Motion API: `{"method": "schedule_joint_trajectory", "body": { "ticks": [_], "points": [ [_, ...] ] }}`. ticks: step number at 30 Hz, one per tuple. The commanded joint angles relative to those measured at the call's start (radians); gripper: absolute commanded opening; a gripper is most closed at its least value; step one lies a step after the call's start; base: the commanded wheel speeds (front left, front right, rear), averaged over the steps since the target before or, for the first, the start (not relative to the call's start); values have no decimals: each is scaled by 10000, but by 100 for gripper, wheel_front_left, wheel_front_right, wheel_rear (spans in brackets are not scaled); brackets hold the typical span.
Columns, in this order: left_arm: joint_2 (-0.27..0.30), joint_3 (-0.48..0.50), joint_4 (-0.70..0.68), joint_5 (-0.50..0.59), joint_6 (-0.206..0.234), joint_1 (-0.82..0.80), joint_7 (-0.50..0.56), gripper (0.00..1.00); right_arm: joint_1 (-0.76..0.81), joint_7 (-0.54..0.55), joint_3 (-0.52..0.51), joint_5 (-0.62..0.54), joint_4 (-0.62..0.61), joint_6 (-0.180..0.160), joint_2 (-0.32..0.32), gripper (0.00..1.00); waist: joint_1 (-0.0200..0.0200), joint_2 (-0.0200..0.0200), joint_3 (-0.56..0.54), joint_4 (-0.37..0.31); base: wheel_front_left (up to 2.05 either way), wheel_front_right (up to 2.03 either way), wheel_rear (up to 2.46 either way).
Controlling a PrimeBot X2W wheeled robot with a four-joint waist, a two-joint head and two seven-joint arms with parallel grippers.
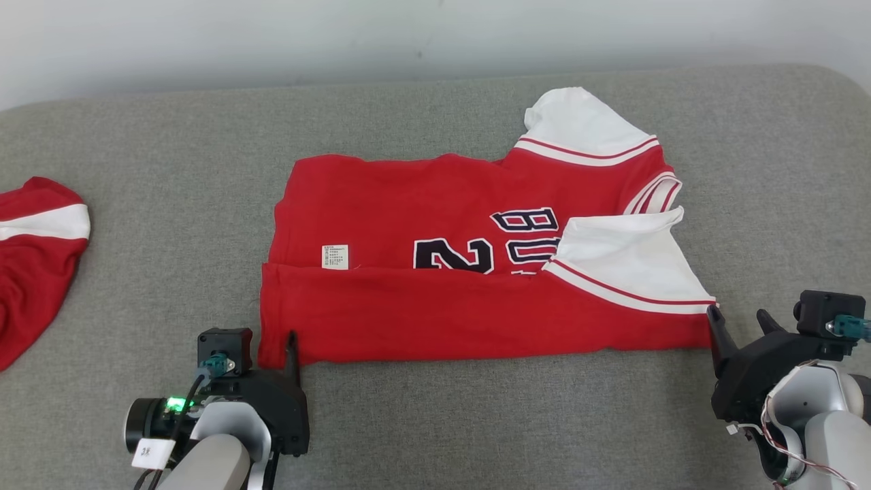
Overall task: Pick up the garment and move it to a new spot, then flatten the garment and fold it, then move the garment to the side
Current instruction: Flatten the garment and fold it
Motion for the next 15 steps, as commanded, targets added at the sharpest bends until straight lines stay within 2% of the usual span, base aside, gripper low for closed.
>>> {"method": "schedule_joint_trajectory", "body": {
  "ticks": [1,8,15],
  "points": [
    [-1,-31,131,36,-30,-116,15,100,-101,-130,-20,-89,95,6,74,100,0,-1,38,1,0,0,0],
    [-361,-351,677,14,-225,-79,-8,100,-186,-905,-196,-586,595,6,174,100,0,-1,161,74,0,0,0],
    [-556,-419,1114,-100,-375,-236,-104,100,-413,-1076,-383,-1139,1354,6,19,100,0,-1,231,135,0,0,0]
  ]
}}
